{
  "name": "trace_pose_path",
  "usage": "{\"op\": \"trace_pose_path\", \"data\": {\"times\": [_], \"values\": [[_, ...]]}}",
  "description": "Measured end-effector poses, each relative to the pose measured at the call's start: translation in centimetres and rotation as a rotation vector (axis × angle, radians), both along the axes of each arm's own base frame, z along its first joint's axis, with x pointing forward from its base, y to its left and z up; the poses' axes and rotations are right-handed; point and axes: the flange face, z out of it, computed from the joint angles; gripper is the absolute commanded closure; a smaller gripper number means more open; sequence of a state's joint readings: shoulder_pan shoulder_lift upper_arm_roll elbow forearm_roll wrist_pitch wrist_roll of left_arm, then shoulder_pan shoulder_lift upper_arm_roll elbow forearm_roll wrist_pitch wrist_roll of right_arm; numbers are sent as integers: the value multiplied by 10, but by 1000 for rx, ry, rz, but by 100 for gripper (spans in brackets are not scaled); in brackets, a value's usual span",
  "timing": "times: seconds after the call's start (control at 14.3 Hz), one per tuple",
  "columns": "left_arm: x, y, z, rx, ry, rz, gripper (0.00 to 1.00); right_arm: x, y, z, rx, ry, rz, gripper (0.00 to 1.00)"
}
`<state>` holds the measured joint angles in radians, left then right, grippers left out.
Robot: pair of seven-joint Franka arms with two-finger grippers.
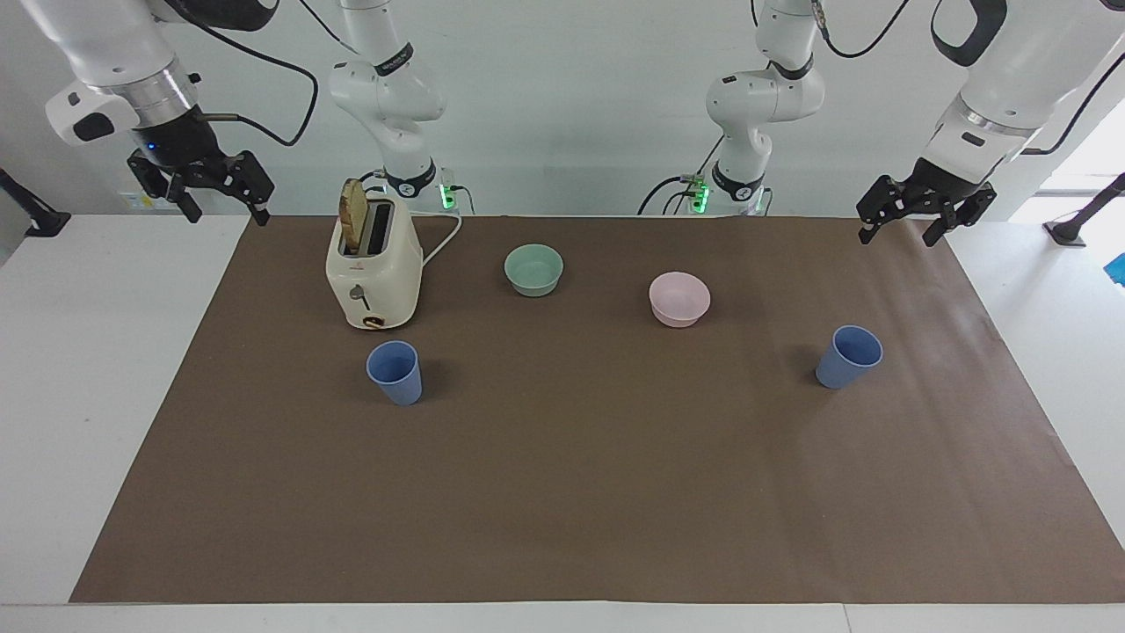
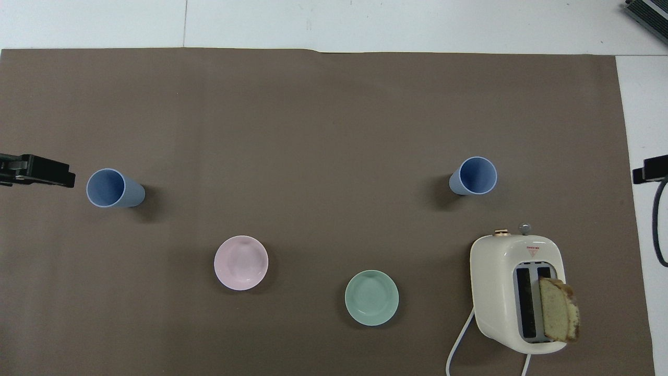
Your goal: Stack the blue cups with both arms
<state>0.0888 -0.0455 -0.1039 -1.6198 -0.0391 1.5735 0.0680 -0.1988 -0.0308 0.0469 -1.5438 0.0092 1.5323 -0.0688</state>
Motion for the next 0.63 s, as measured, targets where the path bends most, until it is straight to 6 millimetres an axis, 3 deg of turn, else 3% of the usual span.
{"op": "trace_pose_path", "data": {"times": [0.42, 0.63], "values": [[0, 1, -7, 0, 14, 2, 0, 0, 0, 0, 0, 0, 0, 0], [4, 15, -13, -1, 7, 27, 0, 0, 0, 0, 0, 0, 0, 0]]}}
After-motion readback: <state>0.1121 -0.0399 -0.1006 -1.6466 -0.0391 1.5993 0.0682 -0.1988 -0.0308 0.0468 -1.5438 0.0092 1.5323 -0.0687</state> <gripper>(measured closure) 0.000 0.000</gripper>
